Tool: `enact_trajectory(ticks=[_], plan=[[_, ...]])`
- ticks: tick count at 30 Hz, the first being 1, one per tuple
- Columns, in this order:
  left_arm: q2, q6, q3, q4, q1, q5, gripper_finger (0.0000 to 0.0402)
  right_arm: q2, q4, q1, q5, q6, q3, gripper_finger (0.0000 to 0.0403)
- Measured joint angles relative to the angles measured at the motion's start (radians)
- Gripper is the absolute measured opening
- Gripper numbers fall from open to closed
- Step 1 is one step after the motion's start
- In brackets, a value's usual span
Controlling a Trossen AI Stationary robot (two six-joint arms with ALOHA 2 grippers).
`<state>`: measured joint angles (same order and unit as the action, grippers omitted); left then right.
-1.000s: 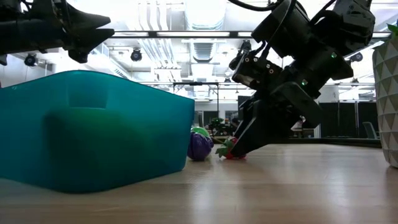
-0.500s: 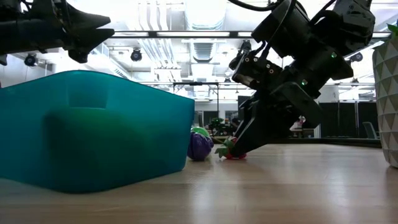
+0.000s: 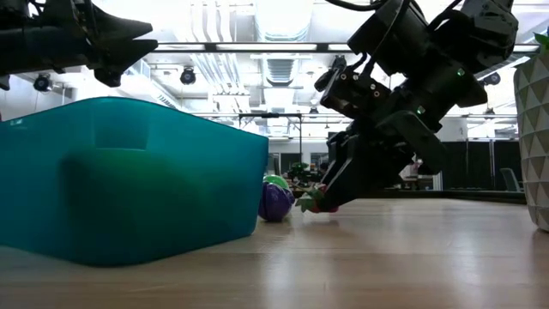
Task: Pick and placing Produce into tupperware
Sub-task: Put the strawberry into the blue bin
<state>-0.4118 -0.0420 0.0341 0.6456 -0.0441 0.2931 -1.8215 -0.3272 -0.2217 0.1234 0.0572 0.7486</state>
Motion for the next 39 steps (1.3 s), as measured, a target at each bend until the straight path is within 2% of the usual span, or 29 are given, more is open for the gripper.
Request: enact_trajectory(ticks=[12, 16, 21, 31, 39], plan=[[0.0, 0.0, 0.0, 0.0, 0.0, 0.0, 0.0206, 0.017, 0.0, 0.0, -0.006, -0.02, 0.01, 0.0143], [0.0, 0.0, 0.0, 0.0, 0.0, 0.0, 0.0206, 0.051, -0.002, 0.0, -0.053, -0.034, 0.022, 0.0143], [0.0, 0.0, 0.0, -0.001, 0.0, 0.0, 0.0206, 0.106, 0.0, -0.007, -0.061, -0.034, 0.023, 0.0143], [-0.007, 0.0, 0.0, 0.0, 0.0, 0.0, 0.0206, 0.16, -0.11, -0.034, -0.239, -0.068, 0.023, 0.0143], [-0.01, 0.0, 0.0, 0.0, 0.0, 0.003, 0.0206, 0.159, -0.183, -0.046, -0.332, -0.119, 0.023, 0.0143]])
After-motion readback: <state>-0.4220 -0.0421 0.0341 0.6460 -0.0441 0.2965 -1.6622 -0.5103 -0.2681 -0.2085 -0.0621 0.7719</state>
